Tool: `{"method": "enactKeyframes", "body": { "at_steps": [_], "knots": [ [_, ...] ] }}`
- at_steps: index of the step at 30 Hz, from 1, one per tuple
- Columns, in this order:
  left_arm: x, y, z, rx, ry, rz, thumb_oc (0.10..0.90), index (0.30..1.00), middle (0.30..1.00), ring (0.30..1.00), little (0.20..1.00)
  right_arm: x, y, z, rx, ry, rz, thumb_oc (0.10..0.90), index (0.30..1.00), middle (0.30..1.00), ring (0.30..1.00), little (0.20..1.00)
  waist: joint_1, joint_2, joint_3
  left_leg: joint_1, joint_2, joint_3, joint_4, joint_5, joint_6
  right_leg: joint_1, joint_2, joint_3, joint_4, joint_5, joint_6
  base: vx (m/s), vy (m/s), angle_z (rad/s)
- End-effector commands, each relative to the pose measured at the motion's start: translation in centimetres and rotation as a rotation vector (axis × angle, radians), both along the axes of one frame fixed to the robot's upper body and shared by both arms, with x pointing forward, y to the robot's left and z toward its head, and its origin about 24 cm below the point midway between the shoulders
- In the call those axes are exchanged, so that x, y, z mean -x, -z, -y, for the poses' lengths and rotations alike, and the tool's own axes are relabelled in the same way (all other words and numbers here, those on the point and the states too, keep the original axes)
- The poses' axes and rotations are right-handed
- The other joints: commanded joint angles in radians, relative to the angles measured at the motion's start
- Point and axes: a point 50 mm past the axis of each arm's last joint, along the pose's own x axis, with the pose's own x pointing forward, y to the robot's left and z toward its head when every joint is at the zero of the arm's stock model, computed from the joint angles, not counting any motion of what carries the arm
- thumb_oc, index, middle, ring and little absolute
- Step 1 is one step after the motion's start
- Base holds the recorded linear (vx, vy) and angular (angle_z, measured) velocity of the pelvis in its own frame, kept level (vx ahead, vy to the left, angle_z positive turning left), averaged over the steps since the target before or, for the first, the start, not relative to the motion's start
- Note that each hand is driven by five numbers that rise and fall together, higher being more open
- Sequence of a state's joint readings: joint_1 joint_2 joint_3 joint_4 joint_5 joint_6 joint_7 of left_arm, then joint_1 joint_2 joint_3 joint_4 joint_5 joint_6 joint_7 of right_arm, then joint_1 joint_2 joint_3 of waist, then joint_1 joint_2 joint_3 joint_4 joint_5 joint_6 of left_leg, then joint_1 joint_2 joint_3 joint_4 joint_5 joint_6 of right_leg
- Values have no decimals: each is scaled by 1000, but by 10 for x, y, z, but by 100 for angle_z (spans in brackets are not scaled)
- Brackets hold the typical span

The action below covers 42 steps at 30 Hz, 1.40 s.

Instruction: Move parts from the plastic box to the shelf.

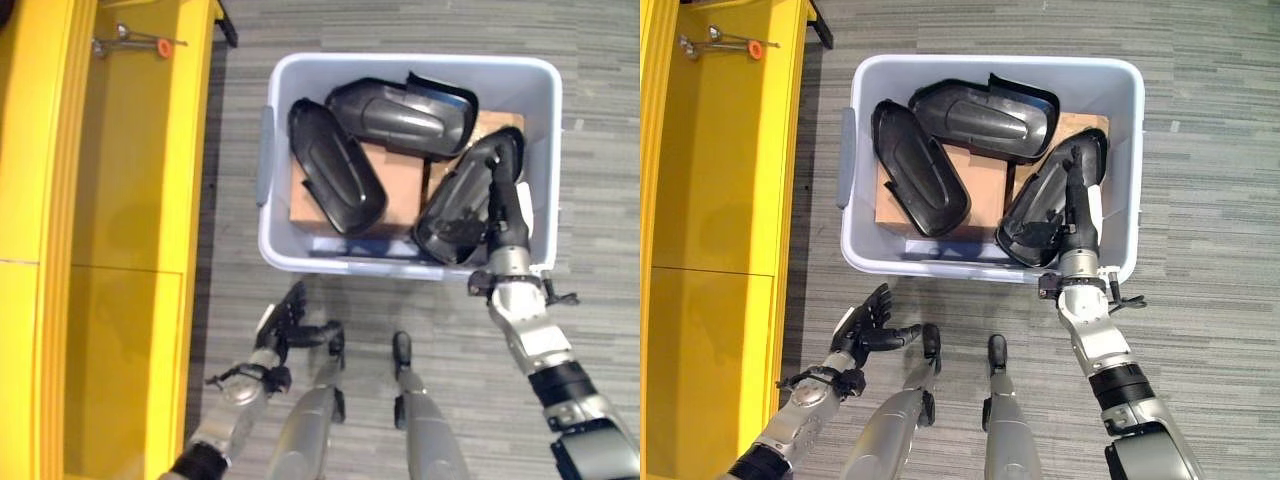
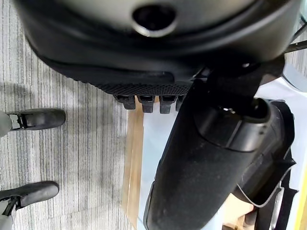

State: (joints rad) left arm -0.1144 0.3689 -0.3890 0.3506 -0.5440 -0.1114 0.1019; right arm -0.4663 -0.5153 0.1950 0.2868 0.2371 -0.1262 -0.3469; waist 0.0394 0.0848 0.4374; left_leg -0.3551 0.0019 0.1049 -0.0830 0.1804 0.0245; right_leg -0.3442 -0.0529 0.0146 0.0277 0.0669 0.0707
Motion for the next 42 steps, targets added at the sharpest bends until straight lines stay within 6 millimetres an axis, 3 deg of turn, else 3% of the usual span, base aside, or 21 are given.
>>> {"method": "enactKeyframes", "body": {
  "at_steps": [1,20,31,42],
  "knots": [
    [-3,-18,4,33,-1,118,900,1000,1000,1000,1000,12,-53,-20,13,-112,276,900,1000,1000,1000,1000,7,-53,-62,-17,-33,-29,83,-75,-33,-22,-81,-52,25,72,64,0,0,0],
    [-3,-17,5,28,-10,118,900,1000,1000,1000,1000,7,-30,-38,-30,-150,193,900,1000,1000,1000,1000,14,-55,-44,-36,-33,-30,83,-69,-31,-39,-79,-57,28,79,62,0,0,0],
    [-5,-21,6,24,-11,138,900,1000,1000,1000,1000,-9,-26,-27,29,-14,150,900,1000,1000,1000,1000,27,-36,-35,-53,-38,-36,86,-68,-29,-58,-81,-60,36,79,61,0,0,0],
    [-11,-31,9,27,-25,182,900,1000,1000,1000,1000,-25,-39,-9,225,197,158,900,1000,1000,1000,1000,43,-11,-20,-86,-46,-40,89,-65,-28,-87,-83,-67,44,80,63,0,1,1]
  ]
}}
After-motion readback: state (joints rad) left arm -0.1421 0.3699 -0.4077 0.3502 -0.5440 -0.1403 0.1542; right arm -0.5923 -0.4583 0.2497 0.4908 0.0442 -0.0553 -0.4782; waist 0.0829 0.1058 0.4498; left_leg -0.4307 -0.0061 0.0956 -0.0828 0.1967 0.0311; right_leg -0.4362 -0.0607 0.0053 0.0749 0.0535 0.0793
